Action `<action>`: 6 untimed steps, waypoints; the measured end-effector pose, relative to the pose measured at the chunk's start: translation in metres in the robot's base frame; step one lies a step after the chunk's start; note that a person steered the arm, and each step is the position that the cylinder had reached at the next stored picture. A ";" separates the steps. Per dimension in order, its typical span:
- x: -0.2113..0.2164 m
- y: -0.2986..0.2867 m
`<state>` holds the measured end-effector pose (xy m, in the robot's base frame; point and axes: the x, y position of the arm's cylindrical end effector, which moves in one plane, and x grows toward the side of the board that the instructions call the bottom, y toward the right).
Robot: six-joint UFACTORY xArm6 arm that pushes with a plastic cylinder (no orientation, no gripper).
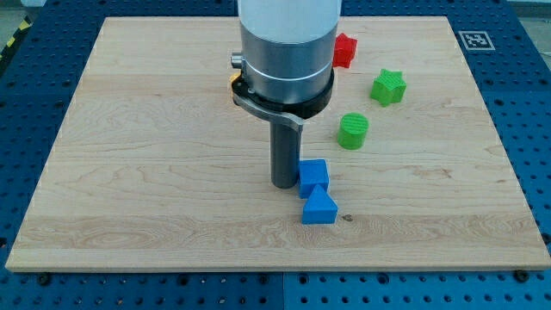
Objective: Point your arm towards the green circle
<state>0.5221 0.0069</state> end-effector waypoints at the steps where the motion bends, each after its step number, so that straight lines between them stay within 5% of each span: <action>1: 0.000 -0.002; 3: -0.052 0.024; 6: -0.031 0.088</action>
